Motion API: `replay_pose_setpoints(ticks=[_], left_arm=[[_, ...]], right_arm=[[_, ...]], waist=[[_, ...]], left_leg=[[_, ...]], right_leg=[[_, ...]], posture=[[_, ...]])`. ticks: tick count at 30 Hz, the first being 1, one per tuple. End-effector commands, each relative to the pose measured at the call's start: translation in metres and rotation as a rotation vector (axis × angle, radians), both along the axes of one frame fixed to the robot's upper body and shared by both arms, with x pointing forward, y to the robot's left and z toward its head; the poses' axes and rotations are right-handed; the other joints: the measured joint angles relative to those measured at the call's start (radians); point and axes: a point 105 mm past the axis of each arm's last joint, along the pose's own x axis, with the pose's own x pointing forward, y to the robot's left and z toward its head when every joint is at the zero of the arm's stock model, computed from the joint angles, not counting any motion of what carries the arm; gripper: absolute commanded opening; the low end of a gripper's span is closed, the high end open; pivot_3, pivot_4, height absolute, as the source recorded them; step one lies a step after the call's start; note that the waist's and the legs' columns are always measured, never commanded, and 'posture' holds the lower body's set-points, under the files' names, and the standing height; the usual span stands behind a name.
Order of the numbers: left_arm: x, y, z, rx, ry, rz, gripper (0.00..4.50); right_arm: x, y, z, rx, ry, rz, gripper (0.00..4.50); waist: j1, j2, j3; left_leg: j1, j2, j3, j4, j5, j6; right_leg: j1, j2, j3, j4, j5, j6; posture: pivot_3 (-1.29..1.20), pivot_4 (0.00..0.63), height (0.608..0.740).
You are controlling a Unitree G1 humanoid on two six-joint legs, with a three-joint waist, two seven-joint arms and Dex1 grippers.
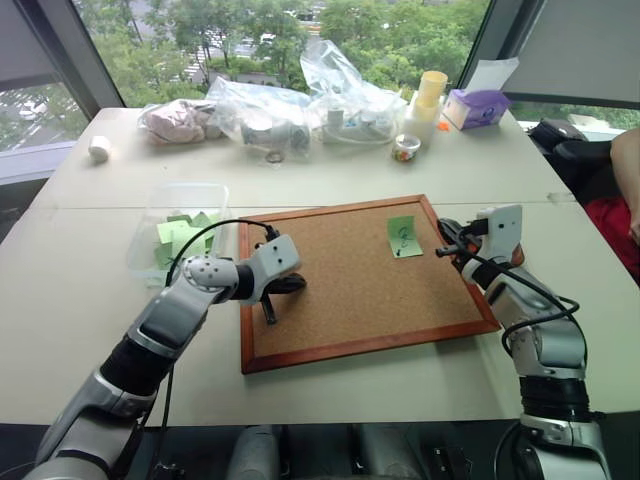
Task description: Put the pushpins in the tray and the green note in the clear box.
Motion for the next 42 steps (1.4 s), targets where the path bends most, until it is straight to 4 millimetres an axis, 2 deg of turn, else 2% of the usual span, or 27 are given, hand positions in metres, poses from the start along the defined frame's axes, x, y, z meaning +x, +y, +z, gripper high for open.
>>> replay_pose_setpoints(ticks=[1, 5, 8, 15, 18, 24, 25, 28, 31, 33, 34, 36, 40, 42], left_arm=[[-0.006, 0.0, -0.016, 0.031, 0.061, -0.014, 0.0], [-0.006, 0.0, -0.016, 0.032, 0.06, -0.016, 0.0], [-0.006, 0.0, -0.016, 0.031, 0.061, -0.02, 0.0], [-0.005, 0.0, -0.016, 0.032, 0.058, -0.023, 0.0], [-0.004, 0.0, -0.016, 0.032, 0.057, -0.02, 0.0], [-0.005, 0.0, -0.017, 0.032, 0.057, -0.019, 0.0], [-0.005, 0.0, -0.017, 0.032, 0.057, -0.019, 0.0], [-0.005, 0.0, -0.017, 0.031, 0.058, -0.02, 0.0], [-0.005, 0.0, -0.017, 0.03, 0.059, -0.021, 0.0], [-0.005, 0.0, -0.017, 0.031, 0.06, -0.021, 0.0], [-0.006, 0.0, -0.017, 0.031, 0.06, -0.022, 0.0], [-0.006, 0.0, -0.017, 0.031, 0.061, -0.023, 0.0], [-0.006, -0.001, -0.017, 0.032, 0.061, -0.023, 0.0], [-0.006, -0.001, -0.017, 0.032, 0.061, -0.022, 0.0]], right_arm=[[-0.003, -0.018, 0.023, 0.016, -0.085, -0.071, 0.04], [-0.001, -0.058, 0.015, -0.026, -0.036, -0.246, 0.04], [0.0, -0.076, 0.001, -0.031, 0.034, -0.301, 0.04], [0.002, -0.092, -0.015, -0.033, 0.101, -0.347, 0.04], [0.003, -0.095, -0.018, -0.02, 0.1, -0.367, 0.75], [0.004, -0.095, -0.013, -0.021, 0.075, -0.37, 3.74], [0.004, -0.095, -0.011, -0.015, 0.066, -0.372, 4.35], [0.004, -0.095, -0.006, -0.008, 0.046, -0.372, 4.44], [0.004, -0.083, 0.011, 0.016, -0.027, -0.318, 4.44], [0.004, -0.057, 0.022, 0.011, -0.064, -0.179, 4.44], [0.002, -0.036, 0.023, -0.012, -0.053, -0.067, 4.44], [-0.005, -0.001, 0.014, -0.051, -0.007, 0.099, 4.44], [-0.014, 0.041, -0.005, -0.074, 0.068, 0.266, 4.44], [-0.017, 0.054, -0.015, -0.082, 0.096, 0.313, 4.44]], waist=[[0.0, 0.0, 0.0], [0.001, 0.0, 0.0], [0.0, 0.0, 0.0], [-0.001, 0.0, 0.0], [0.0, 0.0, 0.0], [0.0, 0.001, 0.0], [0.0, 0.001, 0.0], [0.0, 0.001, 0.0], [0.0, 0.001, 0.0], [-0.001, 0.001, 0.0], [-0.001, 0.001, -0.001], [-0.001, 0.001, -0.001], [0.002, 0.0, -0.001], [0.003, 0.0, -0.001]], left_leg=[[0.0, 0.0, 0.0, 0.0, 0.0, 0.0], [0.0, 0.0, 0.0, 0.0, 0.0, 0.0], [0.0, 0.0, 0.0, 0.0, 0.0, 0.0], [0.0, 0.0, 0.0, 0.0, 0.0, 0.0], [0.0, 0.0, 0.0, 0.0, 0.0, 0.0], [0.0, 0.0, 0.0, 0.0, 0.0, 0.0], [0.0, 0.0, 0.0, 0.0, 0.0, 0.0], [0.0, 0.0, 0.0, 0.0, 0.0, 0.0], [0.0, 0.0, 0.0, 0.0, 0.0, 0.0], [0.0, 0.0, 0.0, 0.0, 0.0, 0.0], [0.0, 0.0, 0.0, 0.0, 0.0, 0.0], [0.0, 0.0, 0.0, 0.0, 0.0, 0.0], [0.0, 0.0, -0.001, 0.0, 0.0, 0.001], [0.0, 0.0, 0.0, 0.0, -0.001, 0.001]], right_leg=[[0.0, 0.0, 0.0, 0.0, 0.0, 0.0], [0.0, 0.0, 0.0, 0.0, 0.0, 0.0], [0.0, 0.0, 0.0, 0.0, 0.0, 0.0], [0.0, 0.0, 0.0, 0.0, 0.0, 0.0], [0.0, 0.0, 0.0, 0.0, 0.0, 0.0], [0.0, 0.0, 0.0, 0.0, 0.0, 0.0], [0.0, 0.0, 0.0, 0.0, 0.0, 0.0], [0.0, 0.0, 0.0, 0.0, 0.0, 0.0], [0.0, 0.0, 0.0, 0.0, 0.0, 0.0], [0.0, 0.0, 0.0, 0.0, 0.0, 0.0], [0.0, 0.0, 0.0, 0.0, 0.0, 0.0], [0.0, 0.0, 0.0, 0.0, 0.0, 0.0], [0.001, 0.0, 0.0, 0.0, 0.0, 0.0], [0.001, 0.0, 0.0, 0.0, 0.0, 0.0]], posture=[[0.0, 0.15, 0.738], [0.0, 0.15, 0.738], [0.0, 0.15, 0.738], [0.0, 0.15, 0.738], [0.0, 0.15, 0.738], [0.0, 0.15, 0.738], [0.0, 0.15, 0.738], [0.0, 0.15, 0.738], [0.0, 0.15, 0.738], [0.0, 0.15, 0.738], [0.0, 0.15, 0.738], [0.0, 0.15, 0.738], [0.0, 0.15, 0.738], [0.0, 0.15, 0.738]])
